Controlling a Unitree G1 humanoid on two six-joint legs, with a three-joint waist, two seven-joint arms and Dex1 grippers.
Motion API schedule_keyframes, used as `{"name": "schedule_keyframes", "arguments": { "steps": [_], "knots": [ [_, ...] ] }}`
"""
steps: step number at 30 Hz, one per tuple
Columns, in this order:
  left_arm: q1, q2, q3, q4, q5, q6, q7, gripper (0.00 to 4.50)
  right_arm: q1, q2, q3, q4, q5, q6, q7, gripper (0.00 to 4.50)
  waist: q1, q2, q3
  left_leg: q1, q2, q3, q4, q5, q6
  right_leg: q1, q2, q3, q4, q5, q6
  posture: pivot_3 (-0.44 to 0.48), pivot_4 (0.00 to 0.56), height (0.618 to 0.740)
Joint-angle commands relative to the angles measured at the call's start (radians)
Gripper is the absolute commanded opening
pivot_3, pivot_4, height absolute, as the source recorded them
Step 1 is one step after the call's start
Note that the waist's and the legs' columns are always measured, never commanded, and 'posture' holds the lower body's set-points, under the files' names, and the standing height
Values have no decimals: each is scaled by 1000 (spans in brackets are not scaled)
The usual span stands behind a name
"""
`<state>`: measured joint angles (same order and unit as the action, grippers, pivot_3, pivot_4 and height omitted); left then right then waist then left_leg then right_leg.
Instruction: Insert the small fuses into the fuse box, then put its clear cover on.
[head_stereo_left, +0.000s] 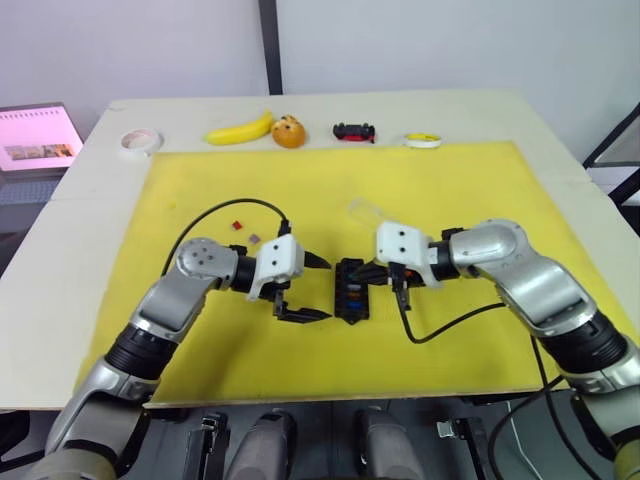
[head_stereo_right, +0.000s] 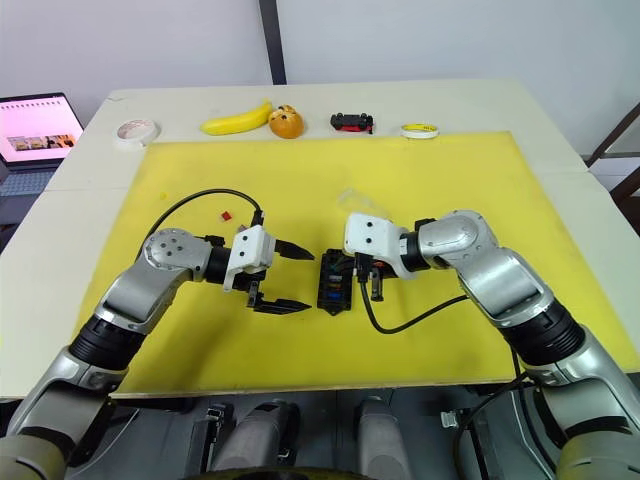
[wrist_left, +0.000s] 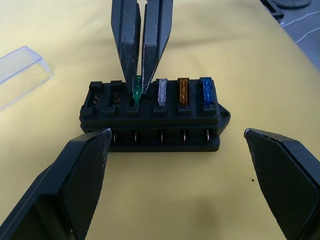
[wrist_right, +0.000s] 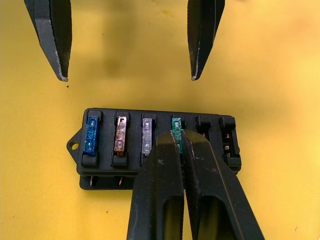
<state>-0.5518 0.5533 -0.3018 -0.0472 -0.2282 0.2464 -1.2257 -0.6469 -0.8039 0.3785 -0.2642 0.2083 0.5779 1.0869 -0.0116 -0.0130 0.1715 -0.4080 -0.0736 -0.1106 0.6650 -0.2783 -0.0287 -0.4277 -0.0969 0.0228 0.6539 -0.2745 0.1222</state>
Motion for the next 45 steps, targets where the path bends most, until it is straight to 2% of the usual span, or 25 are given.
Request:
{"name": "schedule_keyframes", "arguments": {
  "steps": [1, 2, 6, 11, 18, 21, 25, 35, 45],
  "knots": [
    [-16, -2, 10, -27, -3, -15, 1, 4500, -18, 8, -39, -13, 1, 5, 2, 699, 0, 0, 0, 0, 0, 0, 0, 0, 0, 0, 0, 0, 0, 0, 0, 0, 150, 740],
    [-16, -2, 11, -27, -4, -15, 1, 4500, -22, 8, -43, -16, 2, 8, 0, 982, 0, 0, 0, 0, 0, 0, 0, 0, 0, 0, 0, 0, 0, 0, 0, 0, 150, 740],
    [-21, -4, 10, -15, -2, -21, -2, 4500, -30, 6, -56, -23, 4, 16, -2, 3004, 0, 0, 0, 0, 0, 0, 0, 0, 0, 0, 0, 0, 0, 0, 0, 0, 150, 740],
    [-28, -9, 10, -3, 2, -28, -3, 4500, -32, 1, -89, -36, 22, 39, 0, 3004, 0, 0, 0, 0, 0, 0, 0, 0, 0, 0, 0, 0, 0, 0, 0, 0, 150, 740],
    [-23, -9, 15, -12, -25, -25, -28, 4500, 14, 72, -240, -67, 185, 139, -39, 3004, 0, 0, 0, 0, 0, 0, 0, 0, 0, 0, 0, 0, 0, 0, 0, 0, 150, 740],
    [-28, -18, 18, -10, -37, -23, -37, 4500, 115, 115, -276, -79, 210, 105, -75, 2181, 4, -1, -1, 0, 0, -1, 0, 0, 0, 0, 0, 0, 1, 0, 0, 0, 150, 740],
    [-38, -23, 18, 6, -41, -26, -41, 4500, 187, 147, -289, -74, 214, 64, -97, 117, 0, 0, 0, 0, -1, 0, 1, 0, 0, 0, -1, 0, 1, 0, 0, 0, 150, 740],
    [-49, -28, 17, 27, -35, -38, -48, 4500, 222, 161, -254, -52, 179, 36, -132, 49, -1, 0, -1, 1, -1, -1, 1, 0, 0, 0, 0, 0, 3, 0, 0, 0, 150, 740],
    [-50, -29, 16, 31, -25, -47, -42, 4500, 267, 128, -160, -29, 93, 52, -153, 49, -1, 0, -1, 1, -1, -1, 2, 0, 0, 1, 0, 0, 3, 0, 0, 0, 150, 740]
  ]
}}
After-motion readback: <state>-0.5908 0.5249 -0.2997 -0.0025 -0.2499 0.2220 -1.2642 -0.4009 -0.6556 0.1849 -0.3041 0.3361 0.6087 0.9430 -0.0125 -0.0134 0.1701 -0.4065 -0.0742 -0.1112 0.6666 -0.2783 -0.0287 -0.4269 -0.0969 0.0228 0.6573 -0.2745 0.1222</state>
